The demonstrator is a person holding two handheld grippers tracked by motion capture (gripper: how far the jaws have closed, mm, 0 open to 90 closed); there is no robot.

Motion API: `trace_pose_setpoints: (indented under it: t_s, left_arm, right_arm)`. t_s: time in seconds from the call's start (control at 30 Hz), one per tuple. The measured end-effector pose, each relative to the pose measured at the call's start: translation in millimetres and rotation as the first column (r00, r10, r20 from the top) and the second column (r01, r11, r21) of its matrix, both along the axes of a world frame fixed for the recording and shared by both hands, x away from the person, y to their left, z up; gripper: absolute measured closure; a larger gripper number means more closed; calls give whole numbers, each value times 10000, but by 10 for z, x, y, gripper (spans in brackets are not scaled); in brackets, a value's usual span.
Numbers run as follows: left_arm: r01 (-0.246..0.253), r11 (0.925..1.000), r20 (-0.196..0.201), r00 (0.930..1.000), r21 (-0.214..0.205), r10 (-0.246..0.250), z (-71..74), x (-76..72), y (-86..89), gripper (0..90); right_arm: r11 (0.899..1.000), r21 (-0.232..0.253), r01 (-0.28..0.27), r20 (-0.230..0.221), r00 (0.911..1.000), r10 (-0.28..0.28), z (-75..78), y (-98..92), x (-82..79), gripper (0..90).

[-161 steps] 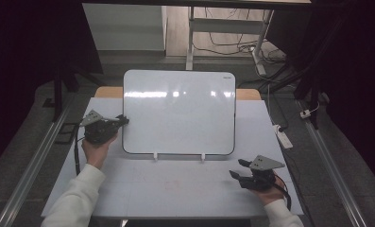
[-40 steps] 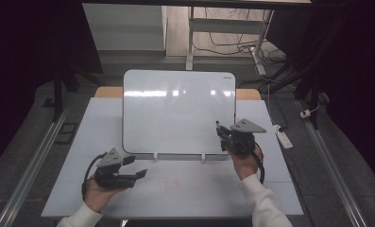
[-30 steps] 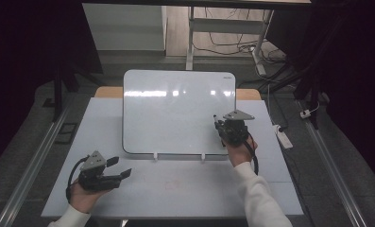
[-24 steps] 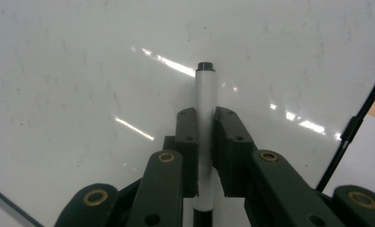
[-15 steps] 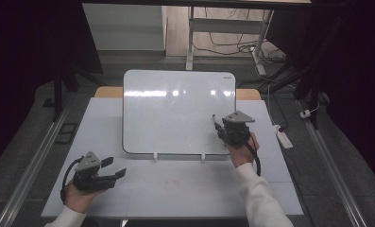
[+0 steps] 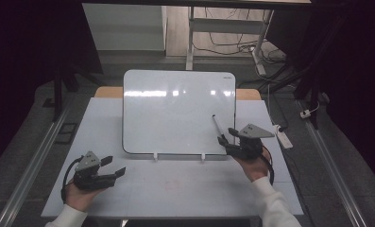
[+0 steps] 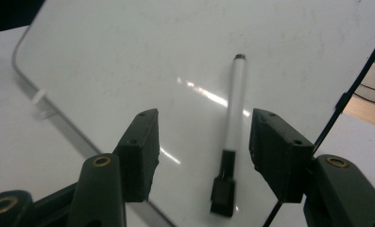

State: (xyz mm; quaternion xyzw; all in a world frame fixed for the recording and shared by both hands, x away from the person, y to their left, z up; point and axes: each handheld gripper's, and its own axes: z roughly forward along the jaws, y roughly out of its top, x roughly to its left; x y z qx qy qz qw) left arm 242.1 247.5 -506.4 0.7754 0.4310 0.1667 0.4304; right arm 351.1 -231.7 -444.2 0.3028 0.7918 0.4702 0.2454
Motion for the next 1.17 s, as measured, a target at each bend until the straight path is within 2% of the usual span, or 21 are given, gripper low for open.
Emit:
trace_pose_setpoints:
  t_s: [0.13,0.37,0.57,0.67,0.8,1.17]
  left_arm:
    - [151,9999,-58,9999,31,-150,-15,5,-14,292]
    - [166,9998,-120,9998,54,-166,-33,12,-22,286]
    - [167,9998,-61,9998,117,-167,-45,11,-24,286]
    - [188,9997,-48,9998,149,-187,-53,9,-34,284]
    - [189,9997,-10,9998,182,-188,-56,8,-35,283]
    - [171,9997,31,9998,186,-172,-55,6,-25,276]
  right_arm:
    - [9996,43,-274,70,9996,274,-70,-175,-183,425]
    - [9997,-205,-97,15,10000,97,-235,-565,-459,414]
    - [9992,-246,305,-253,9992,-312,-402,-925,-587,407]
    - [9989,-148,445,-424,9981,-451,-472,-1044,-612,407]
    - [9989,-86,452,-468,9979,-455,-491,-1095,-590,408]
    - [9992,-298,281,-457,9985,-295,-506,-1039,-585,408]
